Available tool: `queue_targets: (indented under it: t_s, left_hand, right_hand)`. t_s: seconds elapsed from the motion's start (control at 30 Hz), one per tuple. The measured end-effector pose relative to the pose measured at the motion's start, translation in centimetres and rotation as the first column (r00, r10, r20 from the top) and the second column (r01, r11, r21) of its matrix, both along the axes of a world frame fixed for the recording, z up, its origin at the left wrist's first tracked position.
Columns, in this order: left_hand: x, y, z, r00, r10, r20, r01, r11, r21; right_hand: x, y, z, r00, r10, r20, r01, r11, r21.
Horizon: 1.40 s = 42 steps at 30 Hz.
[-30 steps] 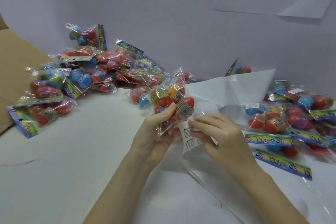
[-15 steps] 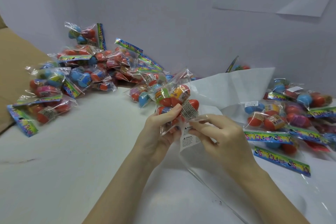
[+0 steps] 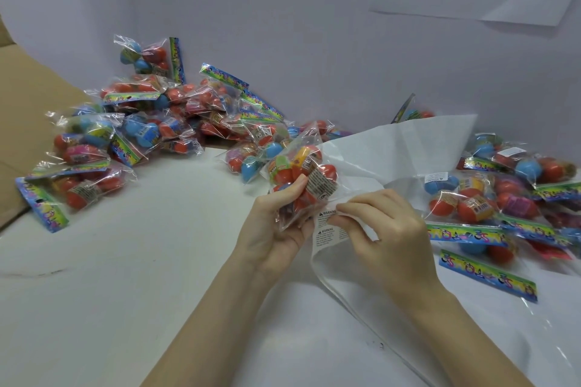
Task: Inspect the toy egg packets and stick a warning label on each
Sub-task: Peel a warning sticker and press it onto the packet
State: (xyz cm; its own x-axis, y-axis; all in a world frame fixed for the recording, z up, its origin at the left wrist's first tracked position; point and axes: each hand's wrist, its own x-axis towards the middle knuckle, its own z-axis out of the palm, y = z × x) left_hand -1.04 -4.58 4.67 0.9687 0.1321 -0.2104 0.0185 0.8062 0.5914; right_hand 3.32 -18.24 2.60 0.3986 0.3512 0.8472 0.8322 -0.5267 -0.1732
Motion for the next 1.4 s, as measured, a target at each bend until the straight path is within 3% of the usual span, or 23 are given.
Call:
queue_targets:
  t_s: [0.47, 0.87, 1.07, 1.27, 1.4]
  left_hand:
    - [-0.1, 0.7, -0.3, 0.999, -0.042, -0.012, 0.042, 0.998, -0.048]
    - [-0.1, 0.6, -0.2, 0.998, -0.057, -0.021, 0.056, 0.998, -0.042]
    - [-0.2, 0.5, -0.2, 0.991, -0.113, 0.067, 0.121, 0.984, -0.132]
    - [-0.1, 0.6, -0.4, 0.993, -0.096, 0.074, 0.103, 0.990, -0.095]
    - [0.0, 0.4, -0.4, 0.992, -0.106, 0.075, 0.113, 0.987, -0.111]
  right_hand:
    - [0.2, -0.6, 0.5, 0.992, 0.058, 0.108, -0.034, 0.976, -0.215]
    - [0.1, -0.8, 1.0, 0.992, 0.059, 0.114, -0.017, 0.939, -0.343]
    - [-0.4, -0.4, 1.3, 0.997, 0.036, 0.062, -0.016, 0.955, -0.298]
    - [-0.4, -0.4, 1.1, 0.993, 0.079, -0.087, -0.098, 0.963, -0.249]
    - [-0.3, -0.4, 1.1, 0.997, 0.069, -0.045, -0.078, 0.965, -0.249]
